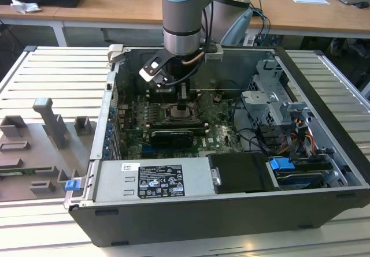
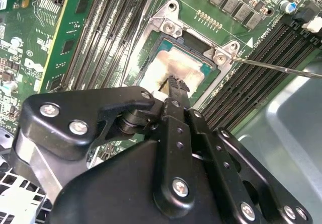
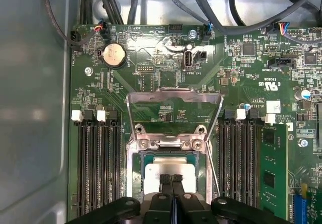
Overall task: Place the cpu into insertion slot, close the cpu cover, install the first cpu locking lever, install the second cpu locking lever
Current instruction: 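Place the cpu into insertion slot, then close the cpu cover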
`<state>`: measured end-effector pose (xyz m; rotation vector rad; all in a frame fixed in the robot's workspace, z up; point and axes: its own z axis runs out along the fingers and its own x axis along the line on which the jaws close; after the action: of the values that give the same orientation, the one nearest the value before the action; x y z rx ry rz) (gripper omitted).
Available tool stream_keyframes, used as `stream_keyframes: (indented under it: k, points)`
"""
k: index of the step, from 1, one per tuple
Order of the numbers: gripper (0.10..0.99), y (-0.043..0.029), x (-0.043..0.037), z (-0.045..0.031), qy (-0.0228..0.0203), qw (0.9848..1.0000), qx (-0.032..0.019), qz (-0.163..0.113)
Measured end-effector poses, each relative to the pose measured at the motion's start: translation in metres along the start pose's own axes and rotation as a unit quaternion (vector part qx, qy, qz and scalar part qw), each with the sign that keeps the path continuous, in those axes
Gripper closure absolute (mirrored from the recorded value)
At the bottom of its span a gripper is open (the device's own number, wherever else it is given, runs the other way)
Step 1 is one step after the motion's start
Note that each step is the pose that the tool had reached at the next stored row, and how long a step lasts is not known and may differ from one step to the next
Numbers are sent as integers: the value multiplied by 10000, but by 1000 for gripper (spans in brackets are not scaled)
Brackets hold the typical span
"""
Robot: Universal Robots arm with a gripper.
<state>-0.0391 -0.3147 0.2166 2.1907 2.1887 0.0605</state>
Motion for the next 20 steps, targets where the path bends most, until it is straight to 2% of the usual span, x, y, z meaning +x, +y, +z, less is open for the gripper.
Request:
stream_keyframes:
  k: [4, 7, 10, 12, 13, 16, 17, 18, 20]
  points:
    - [980, 1, 0, -22, -1, 10000, 1, 0]
    - [980, 5, -1, -88, 0, 10000, 0, 0]
    - [980, 7, -1, -93, 0, 10000, 0, -1]
    - [980, 70, -1, -90, 0, 10000, 4, -1]
    - [980, 72, -1, -114, 0, 10000, 4, 0]
    - [980, 87, -2, -374, 0, 10000, 5, 0]
    - [980, 98, -2, -406, 3, 10000, 4, -1]
    - [980, 226, -2, -400, 18, 10000, 21, 0]
    - [980, 239, -2, -399, 20, 10000, 22, 1]
